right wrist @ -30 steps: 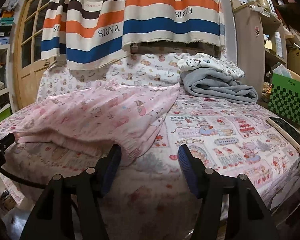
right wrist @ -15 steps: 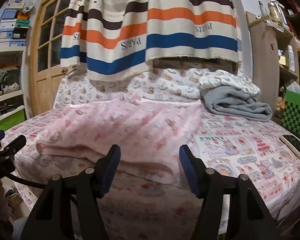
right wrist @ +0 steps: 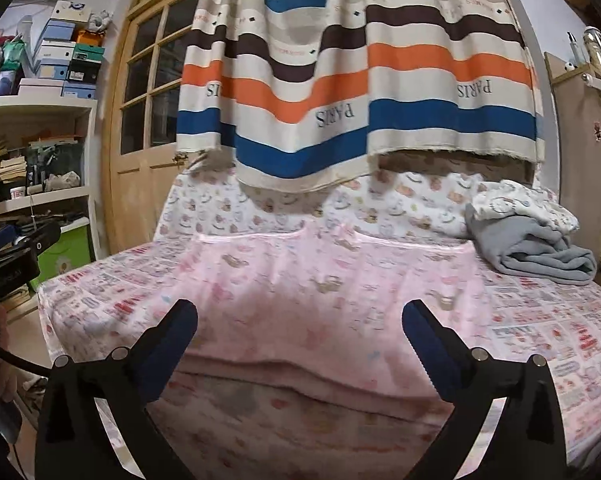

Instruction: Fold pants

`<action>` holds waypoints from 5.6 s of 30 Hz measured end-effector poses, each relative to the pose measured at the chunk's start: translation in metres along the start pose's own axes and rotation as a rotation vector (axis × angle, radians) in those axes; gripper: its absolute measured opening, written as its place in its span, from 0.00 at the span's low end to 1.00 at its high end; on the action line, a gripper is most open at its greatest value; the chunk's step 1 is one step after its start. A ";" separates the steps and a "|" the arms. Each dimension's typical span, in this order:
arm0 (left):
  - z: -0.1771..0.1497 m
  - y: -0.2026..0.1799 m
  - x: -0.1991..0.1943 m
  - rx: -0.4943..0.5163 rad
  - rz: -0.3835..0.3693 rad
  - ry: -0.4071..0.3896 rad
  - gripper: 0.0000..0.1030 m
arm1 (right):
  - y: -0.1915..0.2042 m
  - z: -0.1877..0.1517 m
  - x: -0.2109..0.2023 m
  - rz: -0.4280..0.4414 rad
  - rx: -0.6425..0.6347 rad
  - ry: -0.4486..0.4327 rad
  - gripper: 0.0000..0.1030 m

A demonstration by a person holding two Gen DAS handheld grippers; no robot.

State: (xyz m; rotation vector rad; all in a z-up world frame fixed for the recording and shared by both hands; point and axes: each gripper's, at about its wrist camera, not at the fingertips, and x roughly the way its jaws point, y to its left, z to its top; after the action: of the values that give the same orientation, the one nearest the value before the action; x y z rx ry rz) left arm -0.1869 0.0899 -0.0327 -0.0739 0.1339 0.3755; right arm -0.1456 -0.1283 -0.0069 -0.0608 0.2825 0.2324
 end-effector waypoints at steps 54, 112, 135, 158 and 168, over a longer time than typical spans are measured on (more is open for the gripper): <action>0.063 -0.006 0.201 0.061 -0.200 0.369 0.88 | 0.055 0.019 0.058 0.161 -0.199 0.141 0.08; 0.154 -0.427 0.279 0.161 -0.764 0.685 0.02 | -0.053 -0.014 -0.028 -0.175 0.087 -0.058 0.08; 0.059 -0.547 0.266 0.305 -0.742 0.834 0.02 | -0.098 -0.048 -0.041 -0.217 0.186 -0.043 0.08; 0.008 -0.586 0.260 0.324 -0.835 0.958 0.02 | -0.110 -0.048 -0.043 -0.245 0.236 -0.022 0.08; 0.017 -0.577 0.259 0.331 -0.884 0.888 0.14 | -0.111 -0.047 -0.044 -0.316 0.236 -0.030 0.40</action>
State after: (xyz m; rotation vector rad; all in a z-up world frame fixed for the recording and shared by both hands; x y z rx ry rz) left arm 0.2672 -0.3502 -0.0258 0.0366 0.9986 -0.5929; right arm -0.1732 -0.2506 -0.0369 0.1308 0.2645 -0.1145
